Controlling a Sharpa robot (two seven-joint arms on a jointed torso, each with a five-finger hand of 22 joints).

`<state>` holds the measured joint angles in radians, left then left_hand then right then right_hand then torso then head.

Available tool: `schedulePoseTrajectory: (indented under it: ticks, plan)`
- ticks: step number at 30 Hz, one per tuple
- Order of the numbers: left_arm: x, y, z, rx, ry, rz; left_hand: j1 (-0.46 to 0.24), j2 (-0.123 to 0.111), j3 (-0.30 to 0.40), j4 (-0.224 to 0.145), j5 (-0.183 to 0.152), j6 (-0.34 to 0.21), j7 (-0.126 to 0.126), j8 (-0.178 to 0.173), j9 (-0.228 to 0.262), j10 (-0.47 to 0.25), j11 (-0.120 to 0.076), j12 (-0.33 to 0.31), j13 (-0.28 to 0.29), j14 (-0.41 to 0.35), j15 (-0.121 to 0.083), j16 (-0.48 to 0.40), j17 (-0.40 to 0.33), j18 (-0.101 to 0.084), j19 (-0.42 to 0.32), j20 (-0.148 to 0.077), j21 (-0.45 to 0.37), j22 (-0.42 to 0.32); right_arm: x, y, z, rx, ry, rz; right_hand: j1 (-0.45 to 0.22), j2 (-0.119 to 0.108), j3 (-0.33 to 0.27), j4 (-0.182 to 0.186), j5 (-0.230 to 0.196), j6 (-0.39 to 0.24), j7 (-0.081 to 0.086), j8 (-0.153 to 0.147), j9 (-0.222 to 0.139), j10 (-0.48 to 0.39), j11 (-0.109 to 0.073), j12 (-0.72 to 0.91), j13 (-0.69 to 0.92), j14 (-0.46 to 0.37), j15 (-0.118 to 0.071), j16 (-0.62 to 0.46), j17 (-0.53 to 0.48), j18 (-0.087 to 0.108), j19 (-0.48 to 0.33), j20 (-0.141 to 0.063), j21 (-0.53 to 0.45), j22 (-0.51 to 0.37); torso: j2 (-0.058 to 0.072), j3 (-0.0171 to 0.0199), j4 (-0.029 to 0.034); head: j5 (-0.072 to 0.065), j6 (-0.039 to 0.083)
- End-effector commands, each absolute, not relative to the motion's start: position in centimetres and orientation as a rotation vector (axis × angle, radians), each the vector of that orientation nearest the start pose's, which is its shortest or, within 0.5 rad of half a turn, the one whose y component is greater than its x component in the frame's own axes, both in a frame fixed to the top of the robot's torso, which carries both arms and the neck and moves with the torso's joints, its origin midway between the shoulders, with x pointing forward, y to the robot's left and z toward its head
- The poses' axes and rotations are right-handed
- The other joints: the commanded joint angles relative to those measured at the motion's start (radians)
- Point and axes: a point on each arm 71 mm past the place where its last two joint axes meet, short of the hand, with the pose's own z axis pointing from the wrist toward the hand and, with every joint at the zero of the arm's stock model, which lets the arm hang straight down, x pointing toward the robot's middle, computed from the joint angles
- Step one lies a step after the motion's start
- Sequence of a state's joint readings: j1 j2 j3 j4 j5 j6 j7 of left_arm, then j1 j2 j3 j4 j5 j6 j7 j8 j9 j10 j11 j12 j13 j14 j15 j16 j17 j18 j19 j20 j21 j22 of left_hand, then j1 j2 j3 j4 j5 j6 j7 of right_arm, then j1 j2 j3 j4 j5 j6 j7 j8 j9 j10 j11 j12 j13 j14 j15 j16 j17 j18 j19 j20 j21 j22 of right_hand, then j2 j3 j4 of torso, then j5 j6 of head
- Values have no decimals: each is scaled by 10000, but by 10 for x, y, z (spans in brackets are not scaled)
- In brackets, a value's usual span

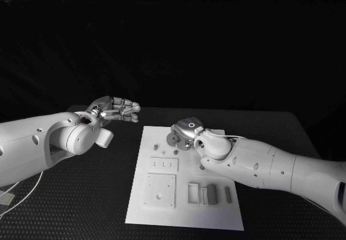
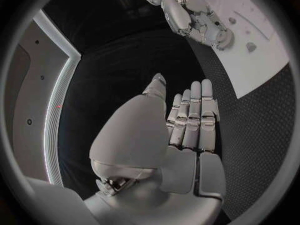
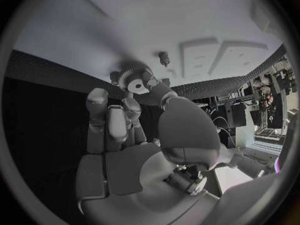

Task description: Assemble the parts on the task board

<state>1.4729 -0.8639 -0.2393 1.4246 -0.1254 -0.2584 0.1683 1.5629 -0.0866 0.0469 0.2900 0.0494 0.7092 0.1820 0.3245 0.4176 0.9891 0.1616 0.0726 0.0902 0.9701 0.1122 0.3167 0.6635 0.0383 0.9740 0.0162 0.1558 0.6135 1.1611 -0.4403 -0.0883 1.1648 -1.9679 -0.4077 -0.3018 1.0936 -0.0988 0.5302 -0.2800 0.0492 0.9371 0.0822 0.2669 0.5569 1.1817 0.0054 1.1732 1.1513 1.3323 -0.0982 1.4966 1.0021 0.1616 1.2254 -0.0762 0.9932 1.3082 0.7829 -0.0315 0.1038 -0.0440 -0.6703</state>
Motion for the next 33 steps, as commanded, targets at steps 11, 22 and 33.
schedulePoseTrajectory:
  ticks: [11, 22, 33]
  plan:
    - [525, 250, -129, -9204, 16111, -12770, -50, -87, -31, 10, 3, 12, 6, -40, -12, -49, -24, -43, -13, 44, 28, -41, 17, 177, 73, -12, -39, 3, 525, -91, -229, -5104, 14643, 3201, -134, 32, 77, -30, 33, 298, 322, -9, -21, -82, -29, -122, -94, -31, -51, -55, -64, 1002, 39, 19, -15, 130, 1, -4, 2, 11, -33]
    - [525, 250, -129, -9183, 16109, -12741, -50, -91, -31, 9, 2, 11, 6, -40, -12, -49, -24, -43, -13, 46, 27, -45, 22, 178, 75, -12, -42, 4, 525, -90, -230, -4801, 14885, 3461, -217, -140, 140, -9, 32, -398, 543, -472, -278, -137, 187, -217, -230, -78, 149, -111, -205, 1002, 23, 21, -77, 127, -1, -3, -5, 17, -40]
    - [525, 250, -129, -9076, 16147, -12698, 76, -198, -44, 22, 0, 9, 5, -42, -12, -59, -33, -43, -15, 59, 35, -88, 73, 170, 91, -2, -67, 13, 527, -95, -232, -4593, 15287, 3421, -283, -345, 191, 83, 32, -971, 584, -783, -473, -171, 223, -233, -286, -99, 185, -133, -261, 1002, 40, 7, -108, 127, -2, 0, -7, 28, -54]
